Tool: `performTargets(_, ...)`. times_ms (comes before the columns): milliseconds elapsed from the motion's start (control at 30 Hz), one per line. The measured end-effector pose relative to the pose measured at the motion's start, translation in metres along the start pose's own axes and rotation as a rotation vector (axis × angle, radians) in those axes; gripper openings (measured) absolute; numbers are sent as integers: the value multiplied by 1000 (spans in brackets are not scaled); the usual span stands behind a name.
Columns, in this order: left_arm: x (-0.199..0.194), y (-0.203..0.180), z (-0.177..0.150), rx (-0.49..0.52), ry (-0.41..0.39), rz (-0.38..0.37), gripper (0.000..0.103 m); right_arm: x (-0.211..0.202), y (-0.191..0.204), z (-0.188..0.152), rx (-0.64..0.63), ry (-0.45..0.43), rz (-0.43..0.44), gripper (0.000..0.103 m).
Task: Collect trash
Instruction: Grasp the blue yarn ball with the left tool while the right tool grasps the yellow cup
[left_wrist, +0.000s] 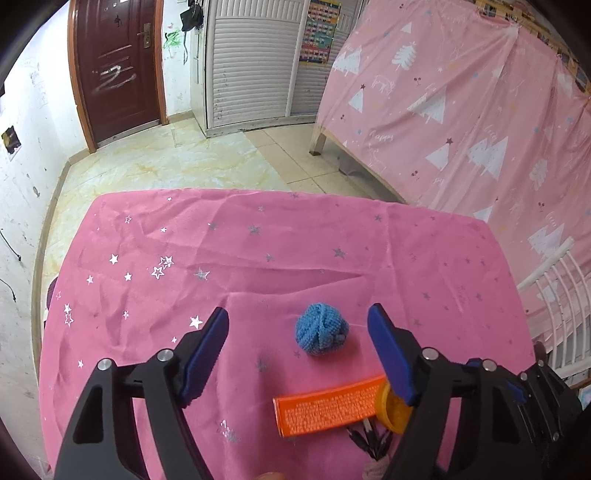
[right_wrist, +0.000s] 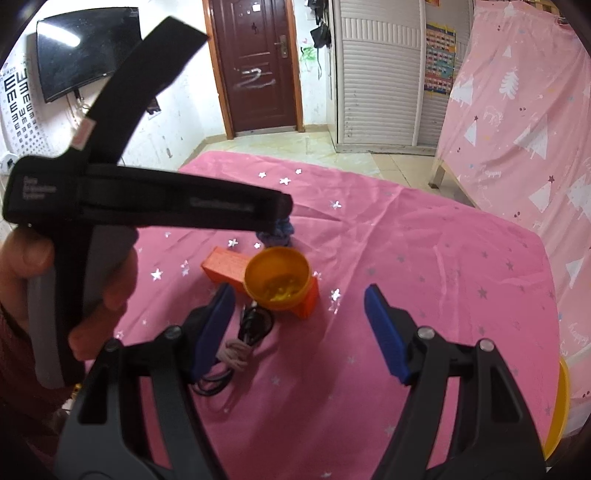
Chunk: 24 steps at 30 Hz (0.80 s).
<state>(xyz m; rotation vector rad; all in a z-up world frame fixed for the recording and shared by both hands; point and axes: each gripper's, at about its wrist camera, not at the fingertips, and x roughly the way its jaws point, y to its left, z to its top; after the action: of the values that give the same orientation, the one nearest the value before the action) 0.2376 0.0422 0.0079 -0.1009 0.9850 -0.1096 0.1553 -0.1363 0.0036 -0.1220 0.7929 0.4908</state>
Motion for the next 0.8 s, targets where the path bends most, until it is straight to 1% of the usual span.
performTargets(67,6,-3,1,5,9,13,64,3,1,2,-6,5,2,70)
performTargets(133,12,-4,1,10,23,26,61,7,3,4,-11,9,8,69)
performTargets(233,20,-5,2,16,41,21,57,13,7,7,-17,12,6,69)
performTargets(333,25,-5,0,20,54,12,50,16,7,9,-16,13,-4,69)
performTargets(367,26,-4,0,21,58,9,46,18,6,10,-12,14,-6,69)
performTargets(433,29,-4,0,23,65,4,40,21,5,10,-7,19,-13,64)
performTargets(467,30,-4,-1,23,67,3,38,22,4,10,-2,19,-17,64)
performTargets(500,32,-3,-1,23,71,3,36,23,3,10,1,19,-19,59)
performTargets(533,32,-3,-2,25,70,4,35,23,3,10,1,22,-21,53)
performTargets(600,32,-3,-3,26,65,7,33,24,6,9,-7,22,-28,49)
performTargets(700,32,-4,-4,18,65,2,27,26,7,9,-14,25,-32,40)
performTargets(800,30,-1,-6,13,63,-3,25,23,8,8,-10,7,-39,40)
